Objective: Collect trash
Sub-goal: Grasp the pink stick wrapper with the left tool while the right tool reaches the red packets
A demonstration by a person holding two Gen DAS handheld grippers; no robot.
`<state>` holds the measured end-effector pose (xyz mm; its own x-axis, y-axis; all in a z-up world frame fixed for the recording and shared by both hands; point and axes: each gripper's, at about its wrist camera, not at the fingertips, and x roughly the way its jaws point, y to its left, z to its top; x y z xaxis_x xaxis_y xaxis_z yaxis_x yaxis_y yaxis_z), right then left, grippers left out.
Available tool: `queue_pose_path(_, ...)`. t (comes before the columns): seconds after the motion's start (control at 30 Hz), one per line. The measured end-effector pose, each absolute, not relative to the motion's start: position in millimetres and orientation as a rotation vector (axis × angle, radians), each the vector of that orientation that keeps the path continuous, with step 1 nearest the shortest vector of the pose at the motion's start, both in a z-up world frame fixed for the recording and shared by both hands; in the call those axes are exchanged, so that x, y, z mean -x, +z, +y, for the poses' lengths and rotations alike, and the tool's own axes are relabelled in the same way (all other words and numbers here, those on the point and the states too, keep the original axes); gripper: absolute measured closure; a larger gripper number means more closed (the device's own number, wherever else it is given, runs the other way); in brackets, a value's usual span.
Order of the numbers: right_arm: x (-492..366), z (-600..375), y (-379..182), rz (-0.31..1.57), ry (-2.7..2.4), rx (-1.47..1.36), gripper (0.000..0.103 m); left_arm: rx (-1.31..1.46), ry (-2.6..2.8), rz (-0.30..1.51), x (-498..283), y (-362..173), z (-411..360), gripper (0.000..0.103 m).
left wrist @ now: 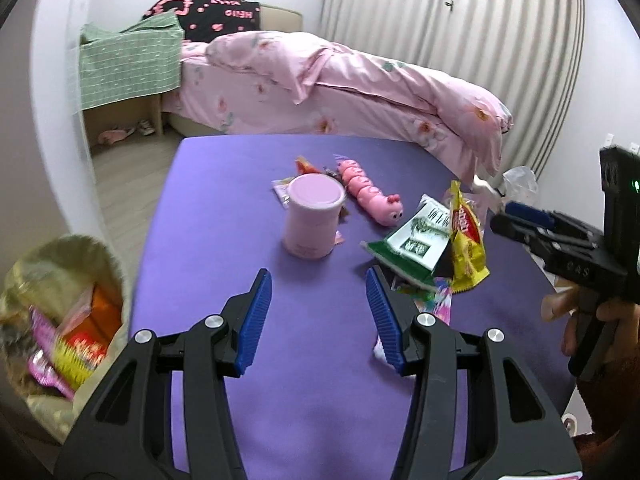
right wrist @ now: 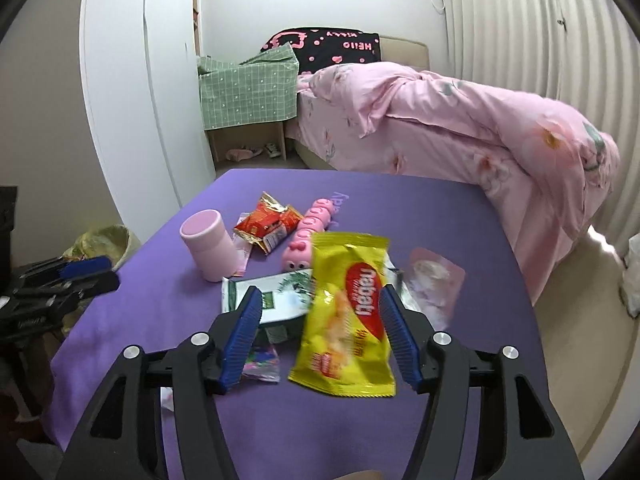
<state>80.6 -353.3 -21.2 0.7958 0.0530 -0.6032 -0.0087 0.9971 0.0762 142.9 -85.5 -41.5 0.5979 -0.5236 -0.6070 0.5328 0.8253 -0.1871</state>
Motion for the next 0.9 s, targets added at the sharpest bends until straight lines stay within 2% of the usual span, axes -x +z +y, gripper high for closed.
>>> queue_pose_path(0.5,-79.9,-370.7,-38.3,0.670,-0.018,-0.040,0.042,0.041,-0.598,0.705,-220.0,-43.4,-91.0,0.056)
queue_pose_path(0.9,-92.6,-380.2,-42.2,0.706,-0.058,-0.059,0.042,0.023,-0.680,0.924,-328.7,-78.8,-115.4,0.058)
